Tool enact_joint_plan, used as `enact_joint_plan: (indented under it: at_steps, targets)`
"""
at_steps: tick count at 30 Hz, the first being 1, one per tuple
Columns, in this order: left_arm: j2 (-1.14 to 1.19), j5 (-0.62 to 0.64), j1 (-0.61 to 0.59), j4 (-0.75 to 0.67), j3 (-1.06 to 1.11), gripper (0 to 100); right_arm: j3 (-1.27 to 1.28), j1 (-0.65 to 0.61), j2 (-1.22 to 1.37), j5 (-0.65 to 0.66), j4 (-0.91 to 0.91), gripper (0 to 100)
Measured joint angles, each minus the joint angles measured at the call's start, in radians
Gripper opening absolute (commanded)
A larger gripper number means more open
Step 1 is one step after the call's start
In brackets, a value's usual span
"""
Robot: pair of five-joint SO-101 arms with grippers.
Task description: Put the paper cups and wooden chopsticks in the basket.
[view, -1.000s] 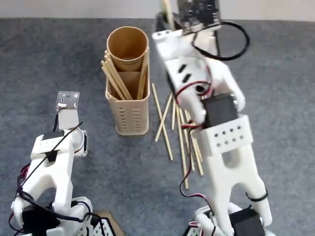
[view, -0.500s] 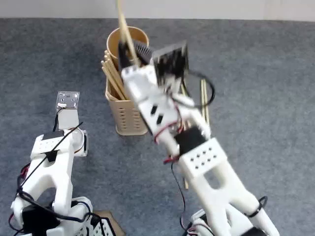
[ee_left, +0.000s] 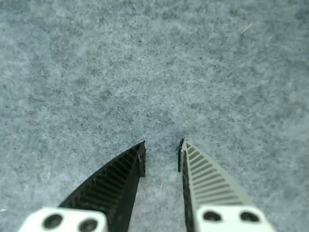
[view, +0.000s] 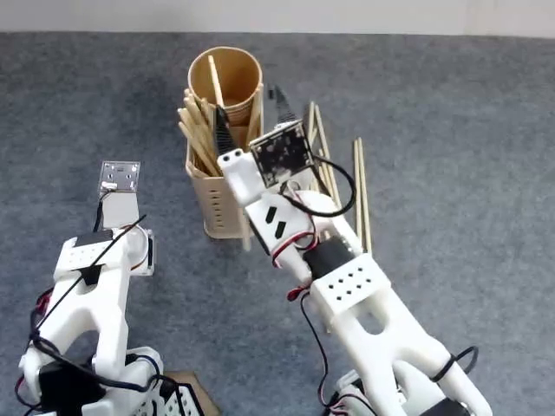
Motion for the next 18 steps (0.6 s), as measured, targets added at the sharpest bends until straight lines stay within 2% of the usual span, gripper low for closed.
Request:
enact_joint_plan:
  at_steps: [7, 13, 16, 18]
  targets:
    - [0.000, 0.000, 0.000, 0.000, 0.000, 15, -0.031, 0.115, -0.112, 0.000, 0.189, 30.3]
    - [0.000, 0.000, 0.000, 0.000, 0.000, 15, -0.046, 0.285, -0.316, 0.003, 0.583, 30.3]
    - [0.000, 0.000, 0.000, 0.000, 0.000, 15, -0.046, 0.367, -0.338, 0.003, 0.807, 30.3]
    - [0.000, 0.000, 0.000, 0.000, 0.000, 15, -0.040, 0.410, -0.321, 0.005, 0.881, 30.3]
